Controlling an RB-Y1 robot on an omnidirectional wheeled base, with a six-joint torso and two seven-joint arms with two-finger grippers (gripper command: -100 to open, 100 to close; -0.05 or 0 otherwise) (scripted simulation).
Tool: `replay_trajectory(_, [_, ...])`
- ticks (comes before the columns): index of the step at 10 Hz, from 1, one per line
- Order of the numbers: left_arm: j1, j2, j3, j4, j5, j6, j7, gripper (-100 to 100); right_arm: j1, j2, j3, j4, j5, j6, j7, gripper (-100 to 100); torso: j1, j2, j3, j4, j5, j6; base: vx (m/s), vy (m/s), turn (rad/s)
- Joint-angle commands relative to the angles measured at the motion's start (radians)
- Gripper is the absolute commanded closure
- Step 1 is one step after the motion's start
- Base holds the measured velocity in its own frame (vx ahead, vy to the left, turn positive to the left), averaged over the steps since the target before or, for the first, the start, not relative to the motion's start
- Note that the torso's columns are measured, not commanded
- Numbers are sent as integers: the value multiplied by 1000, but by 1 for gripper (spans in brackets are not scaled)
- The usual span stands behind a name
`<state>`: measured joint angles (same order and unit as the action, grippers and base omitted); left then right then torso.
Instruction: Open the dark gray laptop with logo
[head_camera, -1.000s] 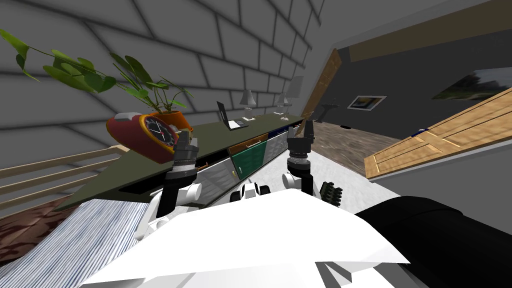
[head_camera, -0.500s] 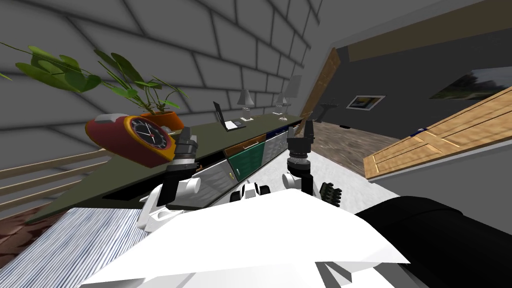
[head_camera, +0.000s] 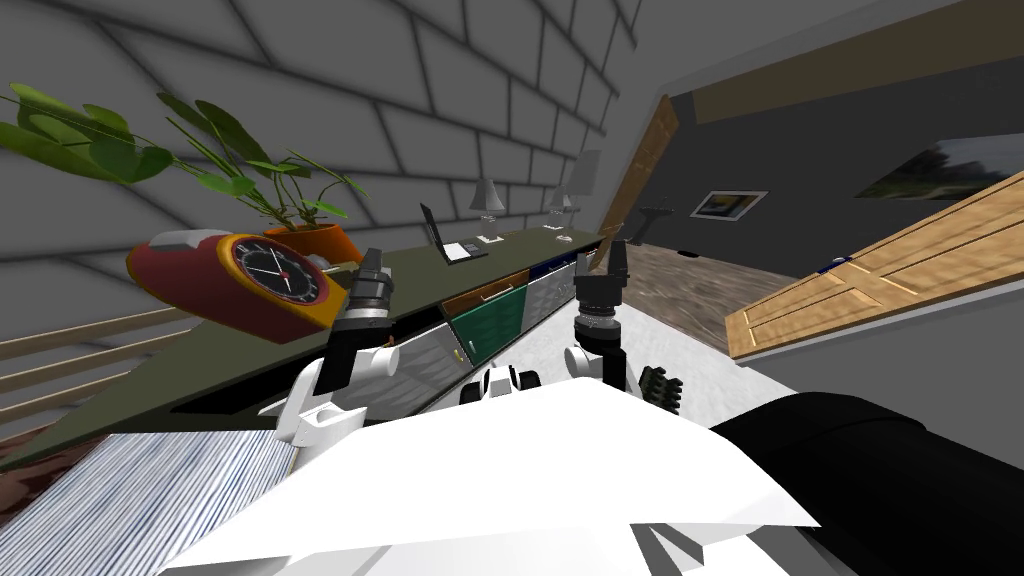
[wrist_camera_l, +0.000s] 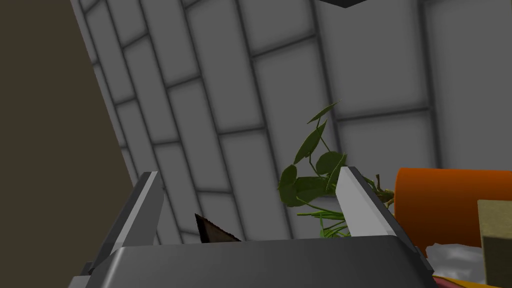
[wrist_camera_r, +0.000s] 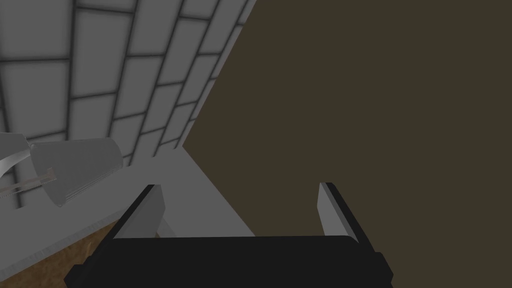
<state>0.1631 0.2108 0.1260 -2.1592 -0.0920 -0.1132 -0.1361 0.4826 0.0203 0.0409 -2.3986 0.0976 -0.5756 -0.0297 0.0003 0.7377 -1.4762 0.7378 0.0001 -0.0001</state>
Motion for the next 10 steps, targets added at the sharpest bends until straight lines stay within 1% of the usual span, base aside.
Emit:
replay_trajectory(1, [-41,2,14,14,-2,60,-13,-100,0,0,0,0,0,0,0,0,0,1,0,0,0,0,25,-43,-10])
replay_trajectory(2, [-76,7,28,24,-2,100,-22,-100,0,0,0,0,0,0,0,0,0,1,1,0,0,0,41,-61,-24])
replay_trajectory(3, [-76,7,28,24,-2,111,-22,-100,0,0,0,0,0,0,0,0,-1,0,0,0,0,0,35,-55,-5])
replay_trajectory(4, [-112,12,42,36,-3,150,-32,-100,0,0,0,0,0,0,0,0,-1,0,0,0,0,0,39,-56,-14])
replay_trajectory(5, [-112,12,42,36,-3,164,-32,-100,0,0,0,0,0,0,0,0,0,0,0,0,0,0,35,-39,-8])
replay_trajectory(6, [-148,18,57,49,-3,193,-41,-100,0,0,0,0,0,0,0,0,1,0,0,0,0,0,43,-51,-19])
replay_trajectory(7, [-148,18,57,49,-3,217,-41,-100,0,0,0,0,0,0,0,0,0,0,0,0,0,0,34,-50,-9])
replay_trajectory(8, [-185,26,71,63,-3,249,-51,-100,0,0,0,0,0,0,0,0,0,1,0,0,0,0,32,-61,-16])
replay_trajectory(9, [-185,26,71,63,-3,270,-51,-100,0,0,0,0,0,0,0,0,-1,1,0,0,0,0,27,-51,-10])
replay_trajectory(10, [-222,34,85,78,-4,304,-60,-100,0,0,0,0,0,0,0,0,0,1,1,0,0,0,36,-59,-18])
